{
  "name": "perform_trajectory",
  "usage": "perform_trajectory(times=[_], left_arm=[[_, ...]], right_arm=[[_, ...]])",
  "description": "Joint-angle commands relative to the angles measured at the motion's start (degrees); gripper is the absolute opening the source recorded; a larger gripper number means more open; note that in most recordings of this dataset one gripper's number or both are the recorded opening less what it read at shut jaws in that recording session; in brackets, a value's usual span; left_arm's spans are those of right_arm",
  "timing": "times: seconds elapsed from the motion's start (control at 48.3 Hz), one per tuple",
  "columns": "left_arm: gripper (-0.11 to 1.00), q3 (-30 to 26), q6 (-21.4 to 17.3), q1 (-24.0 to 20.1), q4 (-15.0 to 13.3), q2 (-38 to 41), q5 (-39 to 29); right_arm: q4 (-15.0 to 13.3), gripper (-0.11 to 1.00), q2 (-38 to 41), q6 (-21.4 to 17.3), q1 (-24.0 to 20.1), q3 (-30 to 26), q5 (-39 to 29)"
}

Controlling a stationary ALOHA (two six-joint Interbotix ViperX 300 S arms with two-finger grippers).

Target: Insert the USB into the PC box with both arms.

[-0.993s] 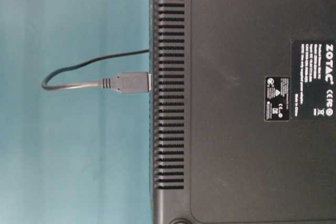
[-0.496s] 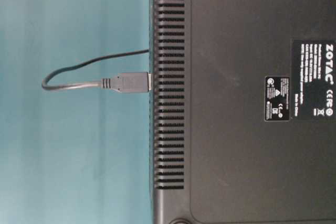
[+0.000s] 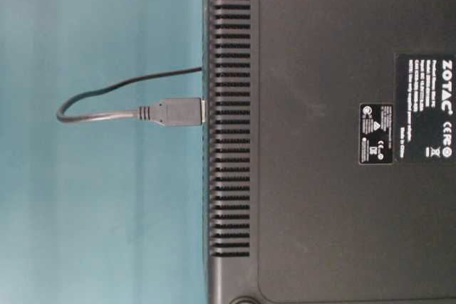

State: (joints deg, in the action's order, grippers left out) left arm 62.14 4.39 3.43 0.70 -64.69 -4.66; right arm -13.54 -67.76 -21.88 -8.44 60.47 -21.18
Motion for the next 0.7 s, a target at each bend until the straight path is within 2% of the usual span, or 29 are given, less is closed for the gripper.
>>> perform_trajectory(times=[0.0,0.31,0.683], left_arm=[[0.0,0.1,0.2,0.0,0.2,-1.0,1.0],[0.0,0.8,0.7,0.0,0.2,-1.3,2.3],[0.0,9.4,0.0,-1.6,0.2,-3.9,13.7]], right_arm=[[0.0,0.6,-0.3,-0.7,0.2,0.5,1.0],[0.0,0.6,-2.7,-0.7,0.2,4.6,4.7],[0.2,0.6,-7.2,-0.8,1.4,10.1,8.7]])
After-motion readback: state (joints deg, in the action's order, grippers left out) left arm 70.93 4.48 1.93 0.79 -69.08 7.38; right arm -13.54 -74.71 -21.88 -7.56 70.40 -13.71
